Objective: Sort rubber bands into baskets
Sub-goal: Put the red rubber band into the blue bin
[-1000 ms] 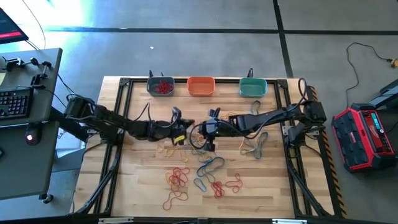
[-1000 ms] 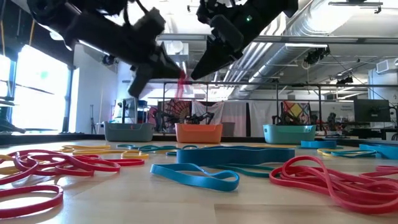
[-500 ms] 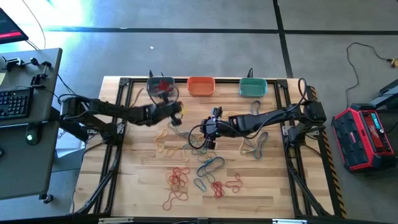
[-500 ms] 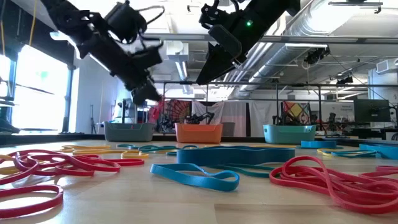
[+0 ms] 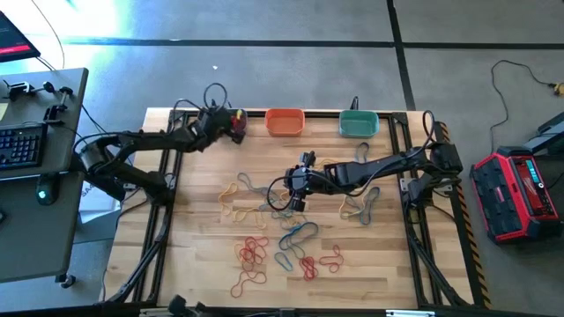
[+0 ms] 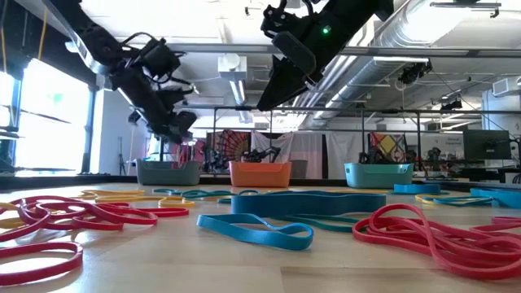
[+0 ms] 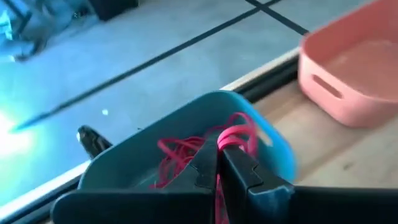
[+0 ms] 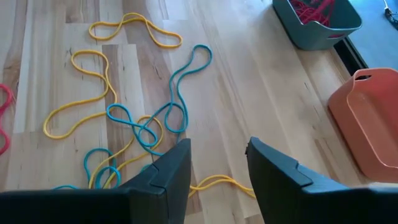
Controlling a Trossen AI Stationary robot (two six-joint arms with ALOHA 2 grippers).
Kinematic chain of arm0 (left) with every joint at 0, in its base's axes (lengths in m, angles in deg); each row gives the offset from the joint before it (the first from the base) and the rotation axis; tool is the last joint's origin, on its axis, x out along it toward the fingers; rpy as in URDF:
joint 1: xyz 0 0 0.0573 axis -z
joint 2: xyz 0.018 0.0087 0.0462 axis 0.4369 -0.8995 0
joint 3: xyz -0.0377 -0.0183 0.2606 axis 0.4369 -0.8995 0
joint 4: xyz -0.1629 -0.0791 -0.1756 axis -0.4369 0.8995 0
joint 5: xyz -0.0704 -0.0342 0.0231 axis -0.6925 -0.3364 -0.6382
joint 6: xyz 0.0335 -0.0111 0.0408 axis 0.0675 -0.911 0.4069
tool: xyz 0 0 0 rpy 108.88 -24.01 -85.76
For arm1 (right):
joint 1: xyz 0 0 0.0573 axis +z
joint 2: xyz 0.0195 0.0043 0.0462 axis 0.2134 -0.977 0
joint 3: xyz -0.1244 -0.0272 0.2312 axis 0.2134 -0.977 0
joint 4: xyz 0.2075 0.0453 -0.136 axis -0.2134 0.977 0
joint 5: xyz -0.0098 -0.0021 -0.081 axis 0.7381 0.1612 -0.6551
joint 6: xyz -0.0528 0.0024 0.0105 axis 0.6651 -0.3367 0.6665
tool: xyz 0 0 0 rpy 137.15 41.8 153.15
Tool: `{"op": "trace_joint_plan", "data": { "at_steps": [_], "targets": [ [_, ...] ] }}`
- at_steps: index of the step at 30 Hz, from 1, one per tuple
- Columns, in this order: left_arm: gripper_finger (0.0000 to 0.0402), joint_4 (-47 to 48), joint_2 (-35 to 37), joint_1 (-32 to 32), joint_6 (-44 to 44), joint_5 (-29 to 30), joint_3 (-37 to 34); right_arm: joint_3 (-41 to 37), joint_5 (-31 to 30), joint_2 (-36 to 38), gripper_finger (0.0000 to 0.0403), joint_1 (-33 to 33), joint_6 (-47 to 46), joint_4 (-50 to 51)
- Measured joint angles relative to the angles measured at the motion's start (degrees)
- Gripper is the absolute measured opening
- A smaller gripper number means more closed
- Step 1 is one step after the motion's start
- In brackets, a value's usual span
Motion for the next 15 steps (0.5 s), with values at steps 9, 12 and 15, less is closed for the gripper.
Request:
{"op": "trace_joint_plan", "data": {
  "at_steps": [9, 12, 15],
  "targets": [
    [0.0000, 0.4, 0.0, -9.5, -0.8, -8.6, 0.0, 0.0, 0.1, 0.0, 0.0144, 0.0, 0.0, 0.0],
    [0.0006, 0.6, -0.6, -11.0, -0.6, -11.2, 0.0, 0.0, 0.2, 0.0, 0.0144, 0.0, 0.0, 0.0],
    [0.0024, 0.9, -1.8, -11.8, -0.2, -14.4, 0.0, 0.0, 0.2, 0.0, 0.0144, 0.0, -0.8, 0.0]
  ]
}}
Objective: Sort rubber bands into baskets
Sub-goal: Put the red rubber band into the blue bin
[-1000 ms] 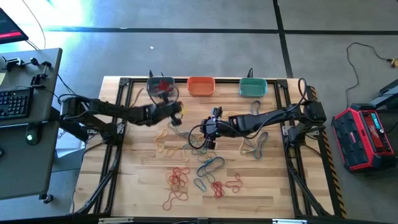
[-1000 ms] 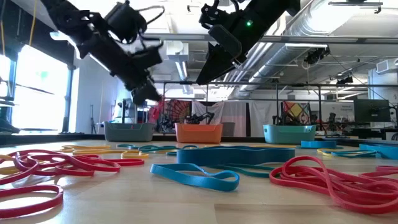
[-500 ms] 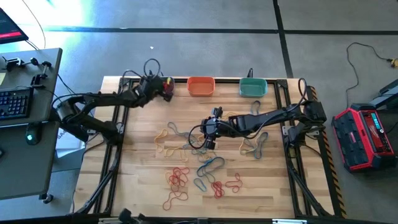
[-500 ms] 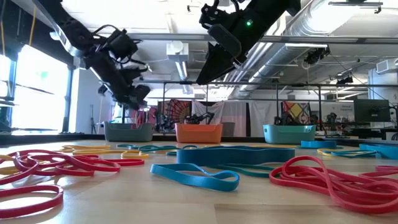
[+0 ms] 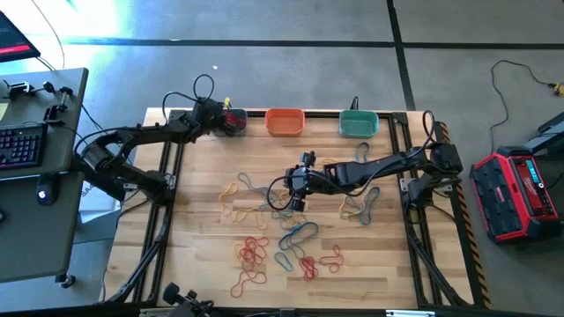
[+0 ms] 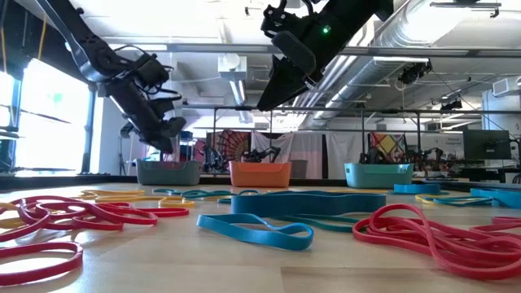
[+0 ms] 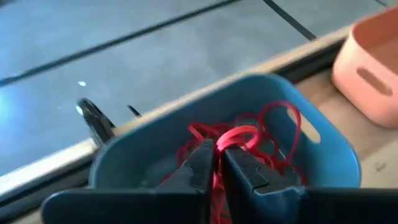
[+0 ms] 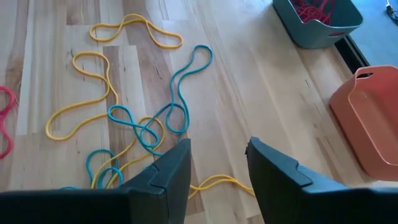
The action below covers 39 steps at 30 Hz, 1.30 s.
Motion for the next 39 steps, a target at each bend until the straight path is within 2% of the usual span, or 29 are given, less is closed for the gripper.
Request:
{"op": "trace_joint_plan", "data": {
  "at_steps": [10, 15, 18, 24, 27, 35, 39],
  "targets": [
    [0.0104, 0.3, -1.2, -0.1, 0.6, -2.5, 0.0, 0.0, 0.0, 0.0, 0.0144, 0.0, -1.0, 0.0],
    [0.0125, 0.9, -1.2, -1.5, -1.2, -2.7, 0.0, 0.0, 0.0, 0.0, 0.0144, -0.1, 0.6, 0.0],
    [0.0126, 1.5, -1.2, -2.5, -2.0, -3.5, 0.0, 0.0, 0.0, 0.0, 0.0144, -0.2, 1.2, 0.0],
    [0.0117, 1.5, -0.7, -1.6, 0.2, -12.5, 0.0, 0.0, 2.7, 0.0, 0.0144, -0.9, 1.5, 0.4],
    [0.0108, 1.6, 0.8, 0.7, 2.5, -14.9, 0.0, 0.0, 3.9, 0.0, 0.0144, -1.1, 3.6, 1.7],
    [0.0085, 1.5, 5.9, 9.1, 5.1, -15.2, -0.5, 0.0, 5.0, 0.0, 0.0144, -1.1, 5.0, 2.4],
    [0.0080, -4.3, 9.3, 13.3, 4.3, -15.2, -4.9, 0.0, 5.7, 0.0, 0.0144, -1.1, 3.5, 2.3]
  ]
}}
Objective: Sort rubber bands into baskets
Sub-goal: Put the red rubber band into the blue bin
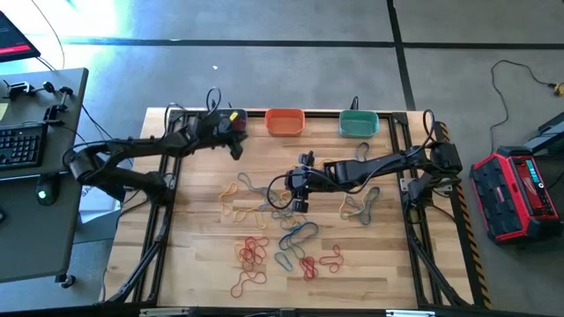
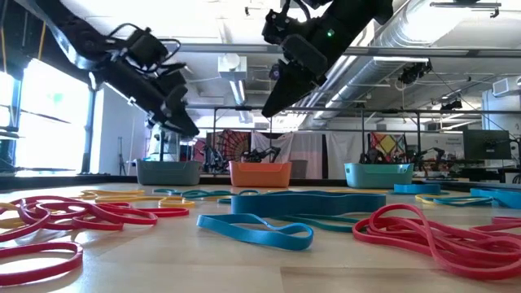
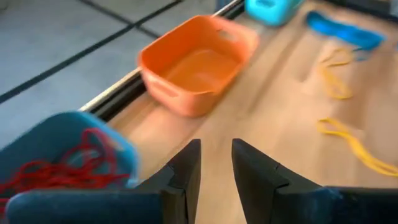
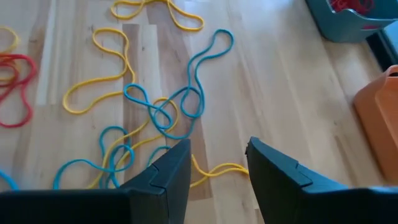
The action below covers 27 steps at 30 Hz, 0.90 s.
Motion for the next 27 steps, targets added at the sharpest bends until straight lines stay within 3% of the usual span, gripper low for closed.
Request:
{"op": "trace_joint_plan", "data": {
  "at_steps": [5, 11, 20, 22, 27],
  "targets": [
    [0.0078, -8.5, 5.4, 5.9, -3.4, 0.1, -6.9, 0.0, 2.1, 0.0, 0.0144, 0.2, -1.2, -1.2],
    [0.0078, -11.4, 11.5, 14.4, -3.3, -0.2, -12.9, 0.0, 2.0, 0.0, 0.0144, 1.6, -1.1, -4.7],
    [0.0078, -8.7, 13.6, 32.5, -6.5, -10.7, -15.8, 0.0, 1.8, 0.0, 0.0144, 5.0, -4.6, -6.3],
    [0.0078, -8.2, 12.9, 37.5, -8.2, -9.8, -15.8, 0.0, 1.5, 0.0, 0.0144, 5.7, -4.7, -6.4],
    [0.0078, -8.2, 10.3, 50.0, -9.9, 0.2, -15.8, 0.0, 0.3, 0.0, 0.0144, 6.5, -5.1, -6.5]
  ]
}}
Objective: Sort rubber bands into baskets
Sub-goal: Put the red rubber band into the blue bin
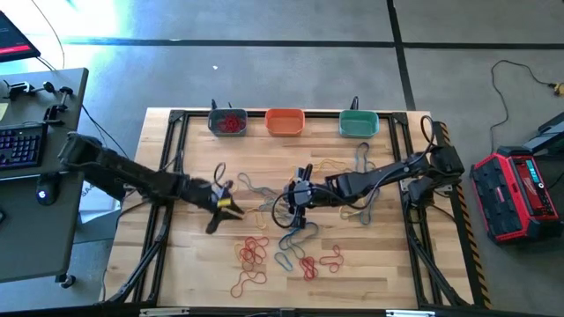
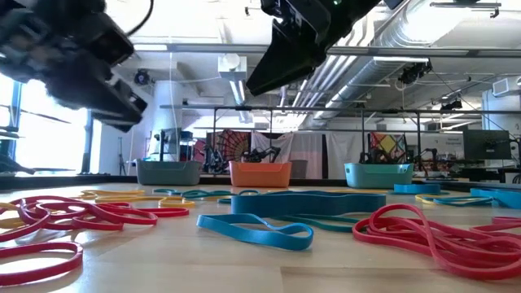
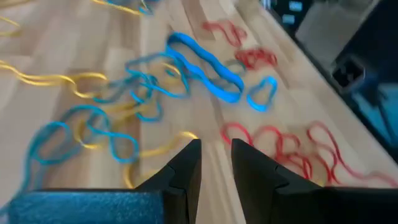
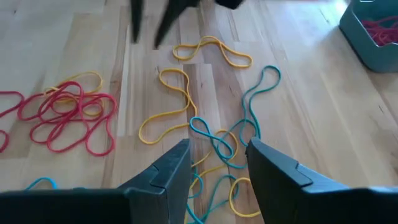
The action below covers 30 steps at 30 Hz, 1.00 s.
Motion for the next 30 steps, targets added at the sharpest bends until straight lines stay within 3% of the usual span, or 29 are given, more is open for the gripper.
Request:
{"op": "trace_joint_plan", "data": {
  "at_steps": [9, 13, 20, 30],
  "targets": [
    [0.0090, 0.1, -12.1, 12.5, -5.9, 11.6, 6.5, 0.0, -0.1, 0.0, 0.0144, 0.3, -0.9, 0.2],
    [0.0096, 1.3, -19.2, 13.8, -5.9, 12.0, 12.0, 0.0, -0.1, 0.0, 0.0144, 0.4, -1.0, 0.3],
    [0.0097, 15.9, -26.8, 13.8, -5.9, 15.5, 21.0, 0.0, -0.1, 0.0, 0.0144, 1.1, -0.9, 0.8],
    [0.0097, 20.2, -32.0, 13.7, -6.8, 12.0, 25.0, 0.0, -2.3, 0.0, 0.0144, 2.7, -0.9, 2.0]
  ]
}}
